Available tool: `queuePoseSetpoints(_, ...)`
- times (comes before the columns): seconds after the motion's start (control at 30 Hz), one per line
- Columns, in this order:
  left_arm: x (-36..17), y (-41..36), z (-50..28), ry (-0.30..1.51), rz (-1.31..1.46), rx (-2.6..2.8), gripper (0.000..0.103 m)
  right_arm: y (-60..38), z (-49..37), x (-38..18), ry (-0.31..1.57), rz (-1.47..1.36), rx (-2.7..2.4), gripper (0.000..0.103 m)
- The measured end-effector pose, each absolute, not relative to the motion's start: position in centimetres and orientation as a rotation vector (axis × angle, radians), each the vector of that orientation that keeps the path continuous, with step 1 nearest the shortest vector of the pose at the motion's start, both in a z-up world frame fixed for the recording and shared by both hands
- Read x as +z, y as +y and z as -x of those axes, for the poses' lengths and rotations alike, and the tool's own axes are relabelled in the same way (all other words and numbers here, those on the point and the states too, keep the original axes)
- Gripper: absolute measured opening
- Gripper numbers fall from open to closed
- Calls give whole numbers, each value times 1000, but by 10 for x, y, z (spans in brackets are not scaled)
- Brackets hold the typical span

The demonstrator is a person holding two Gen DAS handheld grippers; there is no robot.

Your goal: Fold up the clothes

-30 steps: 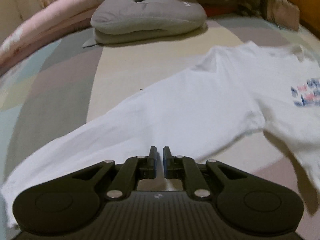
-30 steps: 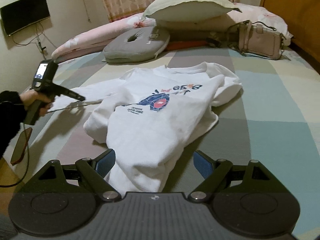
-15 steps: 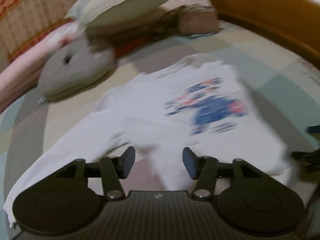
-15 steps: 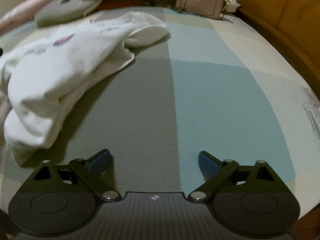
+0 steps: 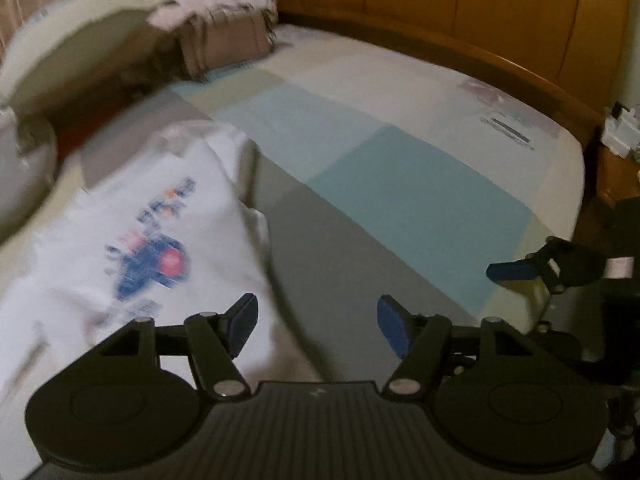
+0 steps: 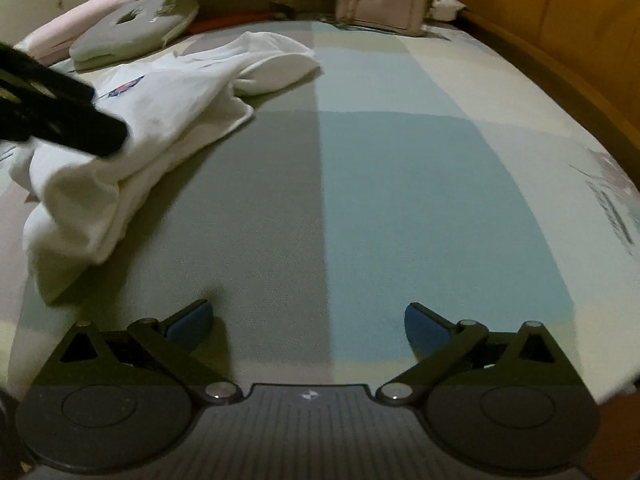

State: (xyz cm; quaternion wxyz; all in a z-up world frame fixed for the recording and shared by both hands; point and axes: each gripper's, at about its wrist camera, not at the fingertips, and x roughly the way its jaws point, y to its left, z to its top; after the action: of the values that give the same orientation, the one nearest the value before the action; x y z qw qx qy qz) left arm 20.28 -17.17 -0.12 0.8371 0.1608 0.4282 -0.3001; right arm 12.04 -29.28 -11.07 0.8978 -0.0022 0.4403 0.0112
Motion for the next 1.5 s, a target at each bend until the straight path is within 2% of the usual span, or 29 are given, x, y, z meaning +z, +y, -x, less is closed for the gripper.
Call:
queuePoseSetpoints(0.23,-38,-174,-209,1030,-288,-642,68,-319,-97,-94,861,-75,0,103)
queuePoseSetpoints(0.7,-37,-84,-227,871,-383,-298,67,-308,-107,-87,861,-77,34,103)
queuePoseSetpoints(0.73,-39,-76,-230,873,-380,-278,68,-306,-109,-87,861,-73,37,103)
queuePoseSetpoints(0.8,-42,-62,-237,878,-368,-243,75,-303,-113,-87,862,-66,40,103)
queuePoseSetpoints(0.9,-45,-42,-245,904,-260,-269,76,-298,-124,-86,863,-58,63,103)
queuePoseSetpoints(0.97,-47,-36,-247,894,-242,-276,76,-294,-131,-84,845,-63,105,98)
queuePoseSetpoints(1.03,-46,-32,-247,892,-221,-275,76,-291,-141,-82,835,-85,162,80)
queuePoseSetpoints(1.1,-43,-32,-244,880,-215,-269,76,-287,-155,-83,839,-117,217,70)
queuePoseSetpoints(1.2,-37,-34,-232,853,-233,-266,76,-279,-176,-89,850,-168,293,62)
queuePoseSetpoints(1.33,-30,-38,-211,815,-288,-285,76,-267,-203,-100,871,-253,385,54)
queuePoseSetpoints(1.5,-26,-36,-197,784,-279,-293,76,-263,-231,-114,887,-403,442,53)
